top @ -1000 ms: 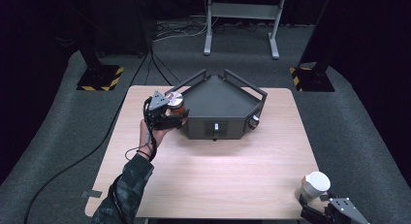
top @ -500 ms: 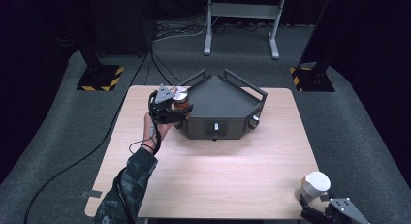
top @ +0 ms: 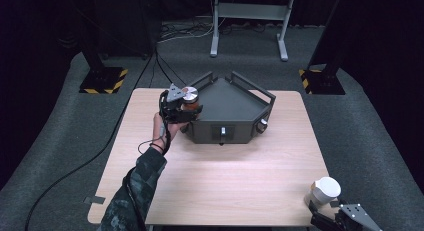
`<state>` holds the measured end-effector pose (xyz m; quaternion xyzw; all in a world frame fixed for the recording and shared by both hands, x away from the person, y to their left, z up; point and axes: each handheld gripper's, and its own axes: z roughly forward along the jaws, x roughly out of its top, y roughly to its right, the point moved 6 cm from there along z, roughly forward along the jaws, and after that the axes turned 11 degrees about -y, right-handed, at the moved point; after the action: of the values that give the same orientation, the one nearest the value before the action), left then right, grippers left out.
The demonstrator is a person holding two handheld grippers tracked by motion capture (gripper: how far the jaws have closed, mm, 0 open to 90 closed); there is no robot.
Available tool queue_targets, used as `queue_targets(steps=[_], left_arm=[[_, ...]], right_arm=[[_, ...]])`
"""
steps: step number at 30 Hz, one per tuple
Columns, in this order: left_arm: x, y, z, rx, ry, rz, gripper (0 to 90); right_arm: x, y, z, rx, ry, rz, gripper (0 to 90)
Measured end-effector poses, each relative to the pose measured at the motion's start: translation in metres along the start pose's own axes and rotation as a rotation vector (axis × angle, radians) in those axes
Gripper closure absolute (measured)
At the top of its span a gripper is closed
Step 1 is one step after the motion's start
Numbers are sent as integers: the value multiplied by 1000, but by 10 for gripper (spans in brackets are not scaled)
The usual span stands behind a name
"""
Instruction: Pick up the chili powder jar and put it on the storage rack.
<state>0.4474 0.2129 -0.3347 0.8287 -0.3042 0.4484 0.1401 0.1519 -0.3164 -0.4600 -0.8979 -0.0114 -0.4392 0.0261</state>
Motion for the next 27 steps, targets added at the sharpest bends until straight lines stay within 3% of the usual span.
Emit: queue_targets(steps=[27], left_arm=[[12, 5, 33, 12, -15, -6, 318]], right_arm=[[0, 1, 0, 1, 0, 1, 0]])
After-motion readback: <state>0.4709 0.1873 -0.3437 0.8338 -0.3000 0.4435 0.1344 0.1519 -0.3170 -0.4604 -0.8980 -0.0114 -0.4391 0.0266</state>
